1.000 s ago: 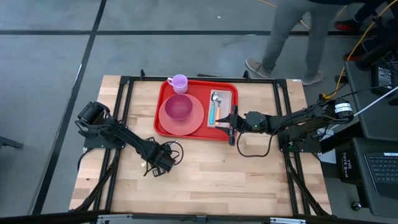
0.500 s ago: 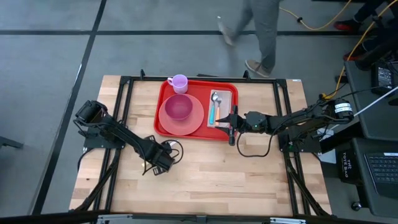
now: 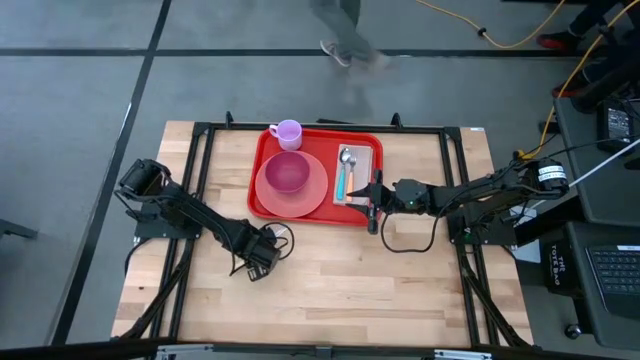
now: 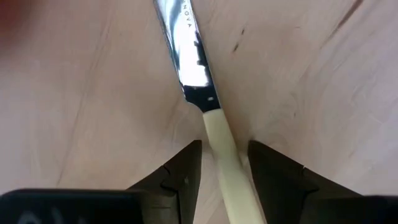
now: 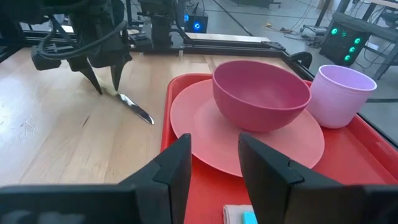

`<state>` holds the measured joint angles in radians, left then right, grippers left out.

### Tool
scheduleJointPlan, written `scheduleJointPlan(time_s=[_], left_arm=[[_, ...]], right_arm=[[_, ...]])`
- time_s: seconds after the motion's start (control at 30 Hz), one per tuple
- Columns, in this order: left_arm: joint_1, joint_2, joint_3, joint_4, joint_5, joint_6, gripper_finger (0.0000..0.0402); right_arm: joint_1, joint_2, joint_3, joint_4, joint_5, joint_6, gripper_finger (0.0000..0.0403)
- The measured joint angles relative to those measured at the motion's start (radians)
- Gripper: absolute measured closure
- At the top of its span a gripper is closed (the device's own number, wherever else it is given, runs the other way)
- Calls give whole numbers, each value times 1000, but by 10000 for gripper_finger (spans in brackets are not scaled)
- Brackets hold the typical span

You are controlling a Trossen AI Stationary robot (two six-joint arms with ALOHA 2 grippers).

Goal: Set up tray
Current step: Put the yellow knife on the light brown napkin

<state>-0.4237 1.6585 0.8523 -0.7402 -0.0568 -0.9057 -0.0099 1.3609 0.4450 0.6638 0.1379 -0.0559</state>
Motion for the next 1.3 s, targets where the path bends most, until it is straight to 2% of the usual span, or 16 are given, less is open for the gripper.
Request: scheduleJointPlan(time_s=[0.27,0.53,0.77,1.03,1.3], left_arm=[[4,1,-4,10,15,3,285],[3,-9,-4,14,24,-5,373],[-19,-72,-11,7,14,11,373],[-34,-189,-9,-36,-80,30,373],[-33,-366,-8,-49,-269,154,373]], right_arm=[[0,0,0,-3,0,1,265],[0,0,0,-4,0,2,265],[0,0,0,-4,0,2,265],[0,0,0,-4,0,2,265],[0,0,0,26,0,3,265]])
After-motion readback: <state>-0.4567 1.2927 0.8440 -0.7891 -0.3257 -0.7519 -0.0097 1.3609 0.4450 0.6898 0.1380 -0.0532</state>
